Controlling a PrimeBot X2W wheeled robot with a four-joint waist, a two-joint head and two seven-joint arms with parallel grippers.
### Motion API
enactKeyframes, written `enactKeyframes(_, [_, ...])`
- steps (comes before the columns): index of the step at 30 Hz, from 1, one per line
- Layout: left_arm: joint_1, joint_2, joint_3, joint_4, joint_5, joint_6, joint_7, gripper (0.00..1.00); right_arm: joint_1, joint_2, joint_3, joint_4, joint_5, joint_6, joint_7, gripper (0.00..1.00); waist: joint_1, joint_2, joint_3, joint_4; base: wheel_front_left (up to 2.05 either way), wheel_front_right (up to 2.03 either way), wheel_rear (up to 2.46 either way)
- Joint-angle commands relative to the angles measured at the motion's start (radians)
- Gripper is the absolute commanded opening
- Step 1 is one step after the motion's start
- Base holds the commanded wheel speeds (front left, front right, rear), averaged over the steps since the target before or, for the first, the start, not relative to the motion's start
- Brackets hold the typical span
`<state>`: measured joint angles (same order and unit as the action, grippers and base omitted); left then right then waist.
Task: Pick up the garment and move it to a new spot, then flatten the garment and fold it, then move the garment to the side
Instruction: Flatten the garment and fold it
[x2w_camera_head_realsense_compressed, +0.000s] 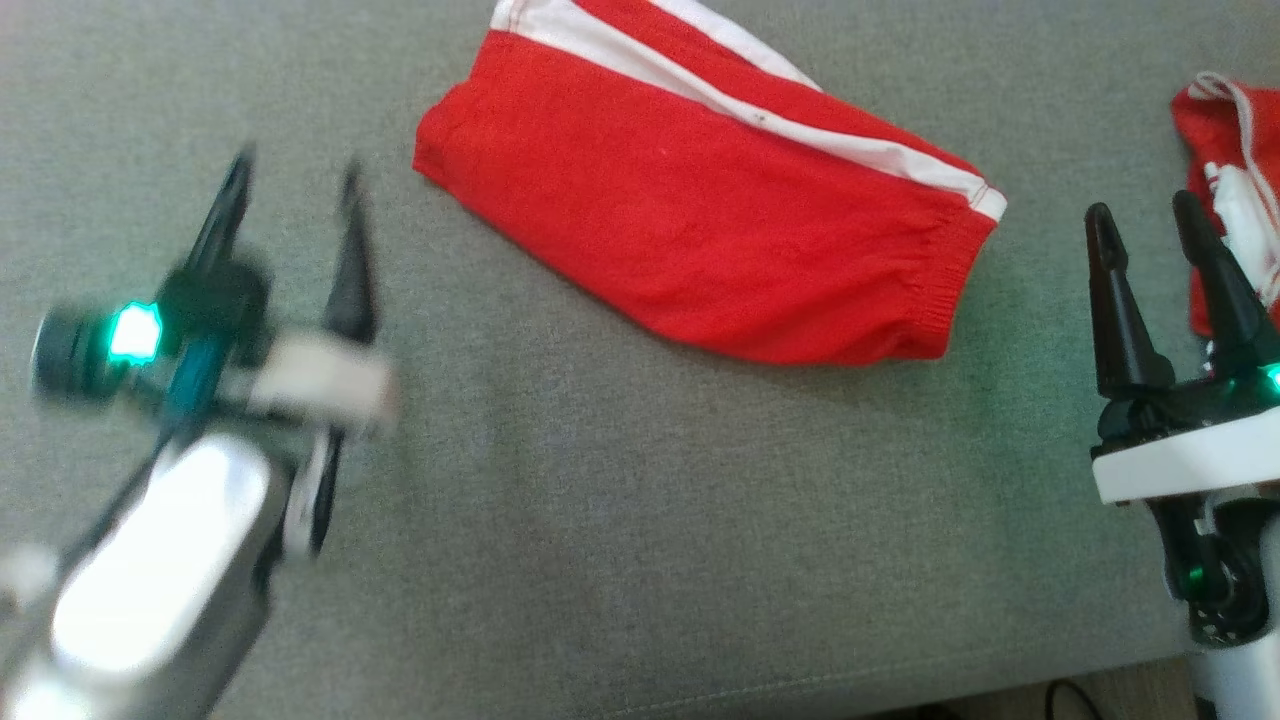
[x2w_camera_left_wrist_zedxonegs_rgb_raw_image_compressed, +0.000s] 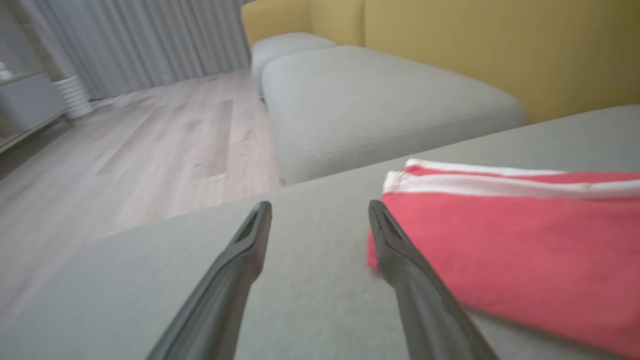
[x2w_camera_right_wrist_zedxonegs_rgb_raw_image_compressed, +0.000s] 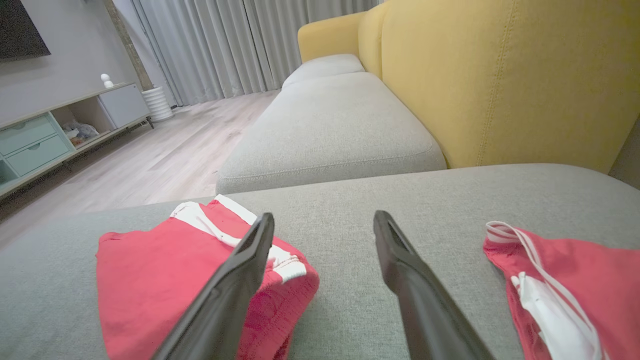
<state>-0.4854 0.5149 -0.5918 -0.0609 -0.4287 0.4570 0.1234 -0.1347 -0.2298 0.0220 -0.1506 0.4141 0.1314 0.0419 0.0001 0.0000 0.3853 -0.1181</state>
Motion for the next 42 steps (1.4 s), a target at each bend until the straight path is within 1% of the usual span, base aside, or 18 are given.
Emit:
enactKeyframes(1, [-0.13,-0.008,0.008,-0.006,0.013,-0.042,0.034,1.0,-0.022,-0.017,0.012,-0.038,0.009,-0.001,0.001,1.0,-0.0001,0.0,0.025,-0.01,0.0,0.0,0.0])
enactKeyframes(2, [-0.13,-0.008,0.008,-0.006,0.013,-0.042,0.034,1.0,-0.022,-0.017,0.012,-0.038,0.009,-0.001,0.001,1.0,-0.0001,0.0,0.025,-0.01,0.0,0.0,0.0])
enactKeyframes(3, [-0.232,-0.057,-0.04,0.058,0.005,-0.101,0.101,1.0,-0.03,-0.018,0.015,-0.038,0.015,-0.001,0.002,1.0,-0.0001,0.0,0.045,-0.02,0.0,0.0,0.0])
enactKeyframes(4, [-0.232,-0.057,-0.04,0.058,0.005,-0.101,0.101,1.0,-0.03,-0.018,0.015,-0.038,0.015,-0.001,0.002,1.0,-0.0001,0.0,0.045,-0.02,0.0,0.0,0.0])
enactKeyframes(5, [-0.282,-0.084,-0.06,0.096,0.0,-0.129,0.129,1.0,-0.034,-0.018,0.017,-0.039,0.018,-0.001,0.001,1.0,-0.0001,0.0,0.057,-0.026,0.0,0.0,0.0])
enactKeyframes(9, [-0.447,-0.192,-0.114,0.314,-0.04,-0.223,0.242,1.0,-0.05,-0.015,0.023,-0.035,0.033,-0.001,-0.009,1.0,-0.0001,0.0,0.094,-0.049,0.0,0.0,0.0])
enactKeyframes(12, [-0.546,-0.255,-0.136,0.497,-0.058,-0.281,0.283,1.0,-0.06,-0.014,0.038,-0.031,0.043,-0.001,-0.016,1.0,-0.0001,0.0,0.116,-0.072,0.0,0.0,0.0])
enactKeyframes(15, [-0.621,-0.293,-0.15,0.666,-0.058,-0.317,0.297,1.0,-0.069,-0.014,0.052,-0.021,0.054,-0.001,-0.019,1.0,-0.0001,0.0,0.13,-0.094,0.0,0.0,0.0])
enactKeyframes(20, [-0.704,-0.336,-0.177,0.881,-0.045,-0.353,0.31,1.0,-0.069,-0.014,0.056,-0.006,0.072,-0.001,-0.021,1.0,-0.0001,0.0,0.138,-0.109,0.0,0.0,0.0])
enactKeyframes(22, [-0.72,-0.358,-0.193,0.949,-0.047,-0.373,0.345,1.0,-0.066,-0.014,0.056,-0.003,0.076,-0.001,-0.02,1.0,-0.0001,0.0,0.137,-0.11,0.0,0.0,0.0])
enactKeyframes(25, [-0.731,-0.392,-0.216,1.036,-0.065,-0.421,0.439,1.0,-0.065,-0.013,0.056,-0.002,0.085,-0.001,-0.018,1.0,-0.0001,0.0,0.132,-0.106,0.0,0.0,0.0])
enactKeyframes(26, [-0.734,-0.401,-0.223,1.056,-0.069,-0.435,0.467,0.83,-0.065,-0.013,0.056,-0.003,0.089,-0.001,-0.017,1.0,-0.0001,0.0,0.13,-0.104,0.0,0.0,0.0])
enactKeyframes(28, [-0.737,-0.415,-0.24,1.09,-0.073,-0.46,0.514,0.0,-0.067,-0.014,0.058,-0.006,0.092,-0.001,-0.015,1.0,-0.0001,0.0,0.128,-0.102,0.0,0.0,0.0])
enactKeyframes(31, [-0.741,-0.425,-0.274,1.128,-0.061,-0.492,0.56,0.0,-0.069,-0.014,0.061,-0.01,0.098,-0.001,-0.012,1.0,-0.0001,0.0,0.125,-0.1,0.0,0.0,0.0])
enactKeyframes(33, [-0.74,-0.429,-0.276,1.14,-0.066,-0.5,0.553,0.0,-0.069,-0.014,0.062,-0.011,0.101,-0.001,-0.011,1.0,-0.0001,0.0,0.123,-0.1,0.0,0.0,0.0])
enactKeyframes(35, [-0.739,-0.431,-0.278,1.14,-0.06,-0.488,0.51,0.0,-0.065,-0.012,0.06,-0.01,0.104,-0.001,-0.01,1.0,-0.0001,0.0,0.118,-0.099,0.0,0.0,0.0])
enactKeyframes(38, [-0.725,-0.434,-0.256,1.131,-0.08,-0.476,0.439,0.0,-0.055,-0.007,0.056,-0.006,0.112,-0.001,-0.007,1.0,-0.0001,0.0,0.102,-0.094,0.0,0.0,0.0])
enactKeyframes(42, [-0.69,-0.42,-0.212,1.097,-0.113,-0.446,0.331,0.0,-0.036,0.001,0.043,-0.005,0.111,-0.001,-0.006,1.0,-0.0001,0.0,0.069,-0.082,0.0,0.0,0.0])
